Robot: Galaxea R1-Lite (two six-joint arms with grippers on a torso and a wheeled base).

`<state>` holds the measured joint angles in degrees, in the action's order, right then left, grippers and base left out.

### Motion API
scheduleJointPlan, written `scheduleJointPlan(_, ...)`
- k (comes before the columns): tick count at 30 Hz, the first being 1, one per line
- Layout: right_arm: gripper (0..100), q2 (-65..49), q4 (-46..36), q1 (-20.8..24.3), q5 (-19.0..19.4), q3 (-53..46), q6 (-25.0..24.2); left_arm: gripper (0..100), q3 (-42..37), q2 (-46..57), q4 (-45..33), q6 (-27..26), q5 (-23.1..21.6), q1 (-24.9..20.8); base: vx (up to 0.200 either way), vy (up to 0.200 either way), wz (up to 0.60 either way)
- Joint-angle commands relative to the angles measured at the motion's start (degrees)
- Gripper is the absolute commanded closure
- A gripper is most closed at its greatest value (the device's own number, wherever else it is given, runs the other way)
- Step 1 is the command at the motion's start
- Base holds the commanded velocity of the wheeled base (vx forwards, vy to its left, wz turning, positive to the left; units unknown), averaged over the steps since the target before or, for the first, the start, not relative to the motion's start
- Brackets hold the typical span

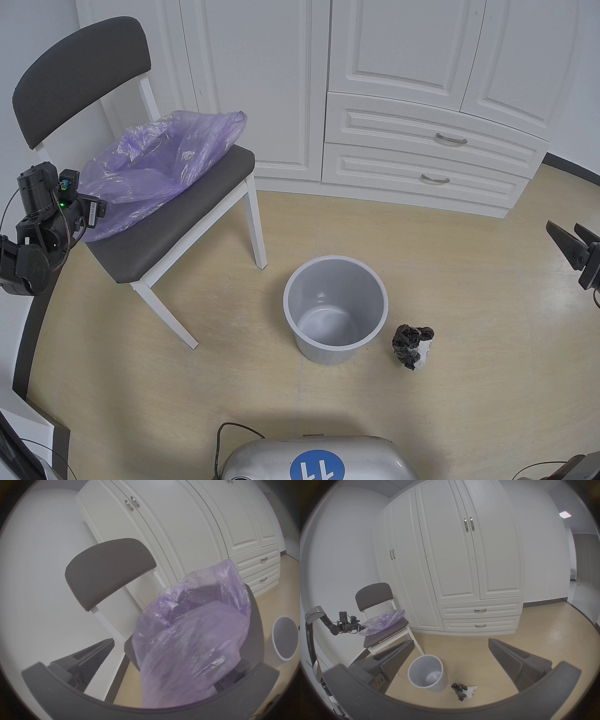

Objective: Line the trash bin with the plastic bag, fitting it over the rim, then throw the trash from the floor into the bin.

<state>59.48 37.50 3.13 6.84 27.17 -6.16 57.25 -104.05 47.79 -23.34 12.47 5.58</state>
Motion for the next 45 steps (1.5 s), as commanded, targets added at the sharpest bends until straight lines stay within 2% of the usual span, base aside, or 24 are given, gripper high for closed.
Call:
scheduleJointPlan(1,0,-0.24,0.03,0.03,0.02,0.07,0.00,0,0.06,-0.10,0.03,-0.03,0.01,-0.75,0.000,0.000,0.00)
scheduleJointPlan(5,0,-0.68,0.03,0.03,0.02,0.16,-0.08,0,0.67,-1.25,0.03,-0.21,-0.43,-2.07,0.000,0.000,0.00)
scheduleJointPlan(13,0,-0.42,0.03,0.03,0.02,0.25,-0.17,0,2.96,-2.13,-0.77,-1.88,-6.67,-1.98,0.000,0.000,0.00)
scheduleJointPlan(19,0,-0.42,0.03,0.03,0.02,0.25,-0.17,0,5.42,-2.48,-3.23,-8.65,-9.92,-1.45,0.000,0.000,0.00)
scheduleJointPlan(23,0,-0.42,0.03,0.03,0.02,0.16,0.00,0,5.86,-1.60,-6.83,-16.29,-11.42,-1.54,0.000,0.000,0.00)
scheduleJointPlan(26,0,-0.42,0.03,0.03,0.02,0.07,0.00,0,6.56,-1.16,-7.97,-20.25,-11.42,-1.89,0.000,0.000,0.00)
scheduleJointPlan(45,0,-1.03,0.03,0.12,0.19,-0.01,0.09,0,8.41,-1.16,-6.30,-32.73,-7.72,-1.36,0.000,0.000,0.00)
